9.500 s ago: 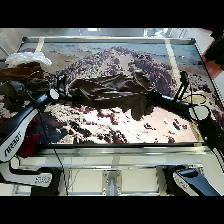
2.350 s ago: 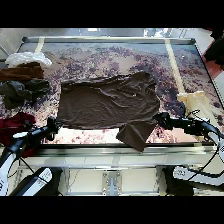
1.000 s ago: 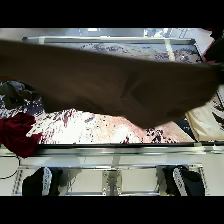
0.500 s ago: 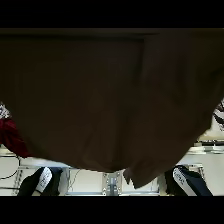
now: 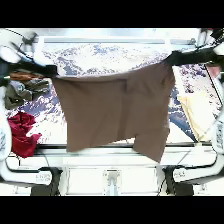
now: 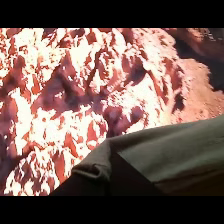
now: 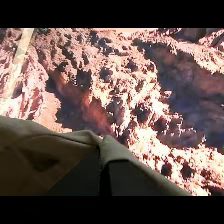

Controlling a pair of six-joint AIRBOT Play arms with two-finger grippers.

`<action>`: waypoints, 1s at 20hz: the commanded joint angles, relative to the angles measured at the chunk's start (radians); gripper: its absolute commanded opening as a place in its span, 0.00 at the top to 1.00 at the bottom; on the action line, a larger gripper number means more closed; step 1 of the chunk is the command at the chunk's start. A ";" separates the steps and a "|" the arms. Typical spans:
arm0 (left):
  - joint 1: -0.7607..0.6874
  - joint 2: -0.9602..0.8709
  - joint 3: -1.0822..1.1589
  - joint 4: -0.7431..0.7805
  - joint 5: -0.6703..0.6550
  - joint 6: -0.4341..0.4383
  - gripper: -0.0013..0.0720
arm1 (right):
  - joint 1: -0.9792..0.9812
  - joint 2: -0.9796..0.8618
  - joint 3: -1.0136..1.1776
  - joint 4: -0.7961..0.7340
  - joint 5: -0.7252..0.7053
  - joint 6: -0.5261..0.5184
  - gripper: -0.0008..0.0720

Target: Fold the shirts.

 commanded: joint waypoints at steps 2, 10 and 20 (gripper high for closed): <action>-0.036 -0.191 0.003 0.060 0.320 -0.111 0.97 | 0.050 -0.237 0.002 0.017 -0.332 0.003 0.97; -0.088 -0.165 0.003 0.062 0.378 -0.061 0.97 | 0.066 -0.292 0.068 -0.022 -0.360 0.002 0.97; -0.103 -0.023 -0.132 0.191 -0.010 -0.085 0.97 | 0.060 -0.153 0.087 -0.373 0.066 0.003 0.97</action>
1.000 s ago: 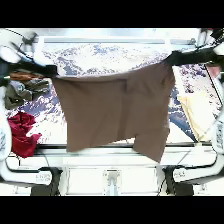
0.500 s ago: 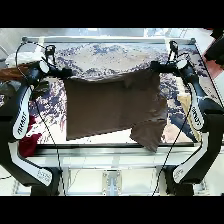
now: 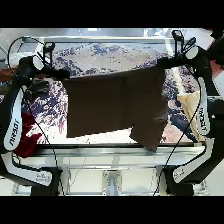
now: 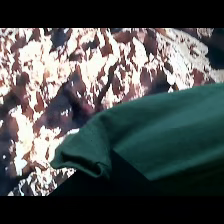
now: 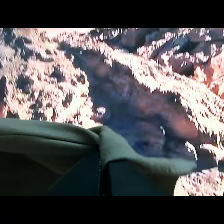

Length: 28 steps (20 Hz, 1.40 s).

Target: Fold the shirts.

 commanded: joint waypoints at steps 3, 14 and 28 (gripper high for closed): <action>-0.034 0.014 -0.189 0.031 -0.062 -0.017 0.97 | -0.001 0.016 -0.150 -0.069 0.107 0.003 0.97; -0.038 -0.010 -0.240 0.030 -0.062 -0.017 0.97 | -0.001 0.011 -0.416 -0.150 -0.051 0.057 0.97; -0.018 0.175 -0.242 0.012 -0.179 -0.072 0.21 | -0.013 0.269 -0.368 -0.353 0.218 0.065 0.45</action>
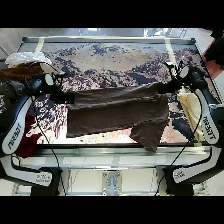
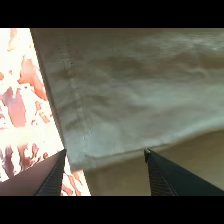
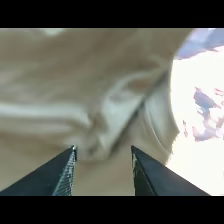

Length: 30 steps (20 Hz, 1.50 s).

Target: Fold the shirts.

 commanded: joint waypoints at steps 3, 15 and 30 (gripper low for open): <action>0.047 0.338 -0.177 0.001 0.037 -0.079 0.22 | -0.125 0.234 -0.056 -0.051 0.181 0.015 0.44; 0.234 0.764 -0.894 -0.312 0.205 -0.388 0.22 | -0.443 0.423 -0.861 0.385 0.183 -0.198 0.35; 0.234 0.758 -1.065 -0.621 0.320 -0.241 0.22 | -0.438 0.395 -0.984 0.516 0.037 -0.269 0.36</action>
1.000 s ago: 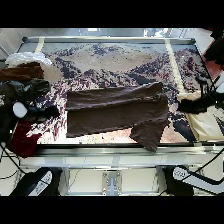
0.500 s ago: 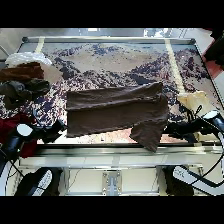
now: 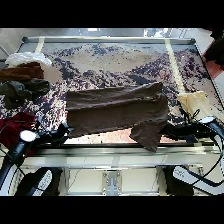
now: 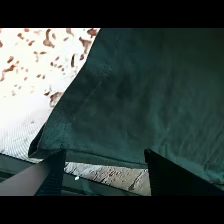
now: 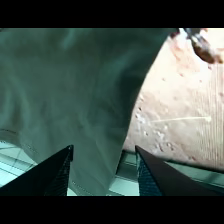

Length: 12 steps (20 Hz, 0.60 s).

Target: Fold the shirts.

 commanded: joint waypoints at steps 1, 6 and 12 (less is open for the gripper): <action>0.000 0.001 -0.007 -0.016 0.007 0.008 0.22 | 0.003 -0.016 -0.035 0.019 -0.016 -0.014 0.36; 0.000 0.001 -0.008 0.016 0.072 -0.114 0.22 | 0.003 -0.016 -0.045 0.071 -0.019 -0.038 0.55; 0.000 0.001 -0.012 0.133 0.100 -0.308 0.22 | 0.003 -0.016 -0.045 0.070 -0.039 -0.039 0.96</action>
